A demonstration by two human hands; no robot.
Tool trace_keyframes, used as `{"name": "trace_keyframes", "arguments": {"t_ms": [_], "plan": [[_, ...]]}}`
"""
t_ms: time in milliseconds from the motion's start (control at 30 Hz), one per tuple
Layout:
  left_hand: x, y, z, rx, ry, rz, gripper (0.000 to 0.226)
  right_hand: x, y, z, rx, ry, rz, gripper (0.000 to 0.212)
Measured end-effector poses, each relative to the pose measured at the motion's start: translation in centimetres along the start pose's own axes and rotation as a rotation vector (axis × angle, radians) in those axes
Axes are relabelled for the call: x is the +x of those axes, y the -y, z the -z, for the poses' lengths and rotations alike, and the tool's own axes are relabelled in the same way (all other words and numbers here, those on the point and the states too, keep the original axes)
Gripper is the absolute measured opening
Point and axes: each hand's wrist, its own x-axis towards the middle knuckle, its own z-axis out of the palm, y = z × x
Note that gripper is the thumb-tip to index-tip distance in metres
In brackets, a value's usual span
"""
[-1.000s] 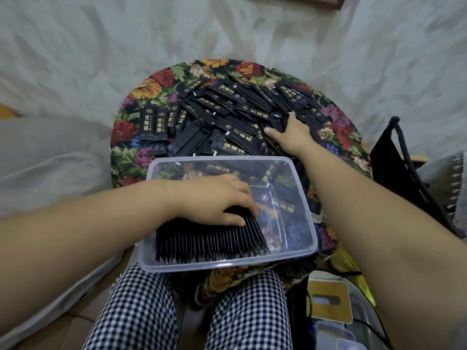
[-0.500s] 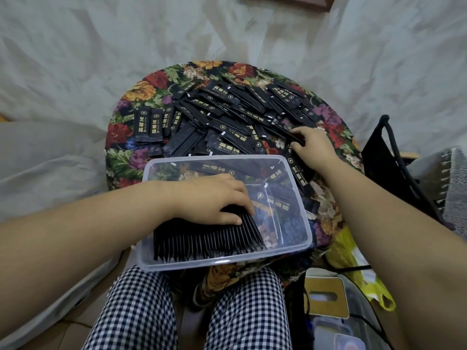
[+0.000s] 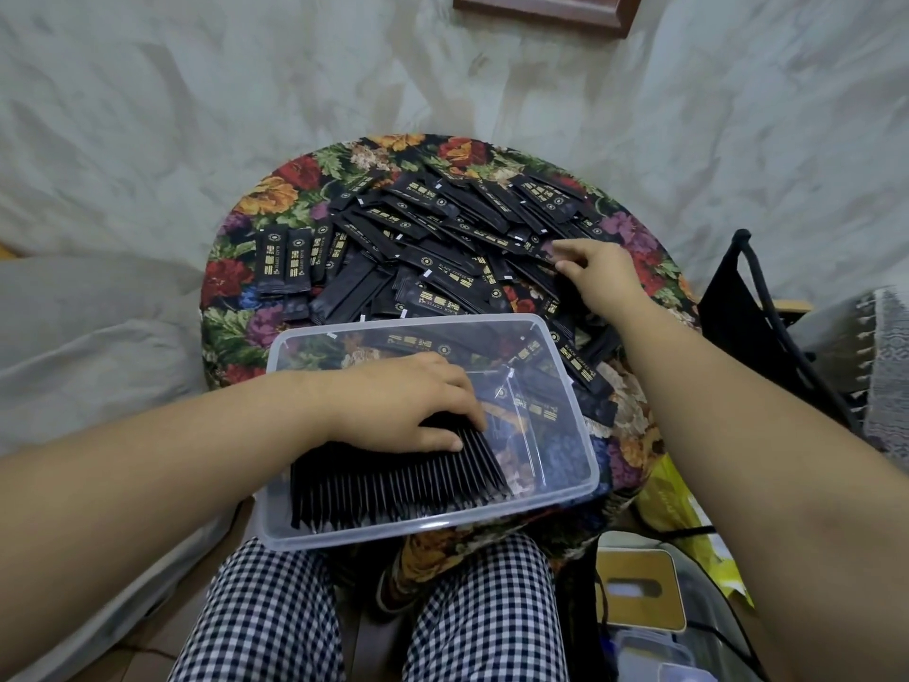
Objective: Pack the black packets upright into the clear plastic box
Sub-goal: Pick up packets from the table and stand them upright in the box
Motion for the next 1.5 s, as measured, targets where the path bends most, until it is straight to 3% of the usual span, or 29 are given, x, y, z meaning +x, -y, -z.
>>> {"name": "trace_keyframes", "arguments": {"t_ms": [133,300,367,533,700,833,967,1100,1500], "plan": [[0.0,0.0,0.0,0.005,0.003,0.005,0.036,0.1,-0.3,0.5,-0.023,-0.037,0.049,0.035],[0.0,0.0,-0.1,0.01,0.017,0.022,0.036,0.6,0.0,0.3,-0.303,0.148,0.063,0.048],[0.0,0.0,-0.1,0.008,0.015,0.022,0.036,0.9,0.2,0.1,-0.368,0.137,0.05,0.044],[0.0,-0.1,0.0,-0.002,0.006,0.016,0.036,1.4,1.1,0.2,-0.139,0.017,-0.007,0.029],[0.1,0.0,0.0,0.002,0.01,0.018,0.036,1.4,0.8,1.7,-0.038,-0.071,-0.063,0.03],[0.1,-0.1,0.0,0.008,0.001,0.013,0.036,0.3,-0.5,2.8,-0.101,-0.032,-0.121,0.037],[0.0,-0.3,0.0,0.016,-0.001,0.013,0.036,-1.3,-2.7,2.9,-0.124,0.149,-0.117,0.029],[0.0,-0.3,0.1,0.007,0.0,0.018,0.036,-2.7,-3.0,3.0,-0.056,0.3,-0.093,0.037],[-0.1,-0.3,0.1,0.002,0.003,0.024,0.036,-1.2,-0.3,2.8,-0.142,0.131,-0.109,0.02]]}}
